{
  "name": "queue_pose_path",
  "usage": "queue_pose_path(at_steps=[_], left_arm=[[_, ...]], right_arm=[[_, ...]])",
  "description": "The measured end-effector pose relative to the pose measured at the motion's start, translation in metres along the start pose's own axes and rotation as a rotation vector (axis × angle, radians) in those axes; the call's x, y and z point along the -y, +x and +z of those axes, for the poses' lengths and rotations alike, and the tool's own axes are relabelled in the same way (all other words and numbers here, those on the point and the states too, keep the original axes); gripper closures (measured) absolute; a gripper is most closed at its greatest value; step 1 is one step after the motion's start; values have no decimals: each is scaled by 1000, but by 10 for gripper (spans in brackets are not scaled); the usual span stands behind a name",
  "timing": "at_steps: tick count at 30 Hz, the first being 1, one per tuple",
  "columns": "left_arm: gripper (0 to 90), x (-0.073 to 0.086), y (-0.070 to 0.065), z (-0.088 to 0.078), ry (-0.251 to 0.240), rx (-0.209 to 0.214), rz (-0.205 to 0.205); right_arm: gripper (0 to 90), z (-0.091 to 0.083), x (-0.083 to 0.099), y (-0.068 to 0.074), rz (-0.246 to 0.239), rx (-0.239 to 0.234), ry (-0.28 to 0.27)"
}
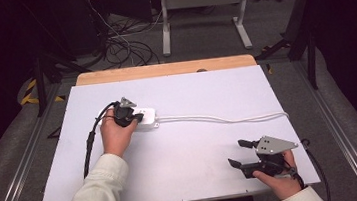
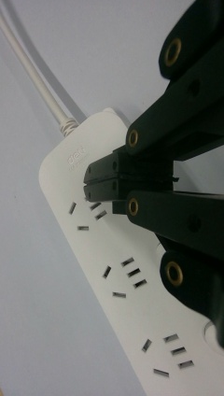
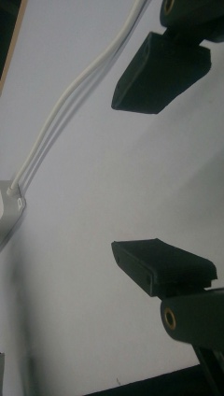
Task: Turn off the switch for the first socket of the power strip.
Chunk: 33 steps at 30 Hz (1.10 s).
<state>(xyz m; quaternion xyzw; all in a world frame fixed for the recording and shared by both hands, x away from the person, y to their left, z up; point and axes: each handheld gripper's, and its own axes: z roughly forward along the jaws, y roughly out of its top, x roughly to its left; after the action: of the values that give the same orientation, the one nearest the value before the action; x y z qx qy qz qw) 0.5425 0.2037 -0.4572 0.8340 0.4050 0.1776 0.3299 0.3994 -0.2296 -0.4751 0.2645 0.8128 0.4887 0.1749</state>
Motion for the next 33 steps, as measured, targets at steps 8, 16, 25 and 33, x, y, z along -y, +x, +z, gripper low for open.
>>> queue_pose_path(at_steps=[8, 16, 25, 33], left_arm=[[900, 2, -1, 0, -13, -12, -6], [900, 2, -2, 0, -13, -17, -17], [900, 2, -2, -1, -3, -18, -19], [900, 1, -4, 0, 5, -27, -21]], right_arm=[[270, 0, 0, 0, 0, 1, 0], [269, 0, 0, 0, 0, -1, 0], [269, 0, 0, 0, 1, -4, -1], [270, 0, 0, 0, 0, -4, -2]])
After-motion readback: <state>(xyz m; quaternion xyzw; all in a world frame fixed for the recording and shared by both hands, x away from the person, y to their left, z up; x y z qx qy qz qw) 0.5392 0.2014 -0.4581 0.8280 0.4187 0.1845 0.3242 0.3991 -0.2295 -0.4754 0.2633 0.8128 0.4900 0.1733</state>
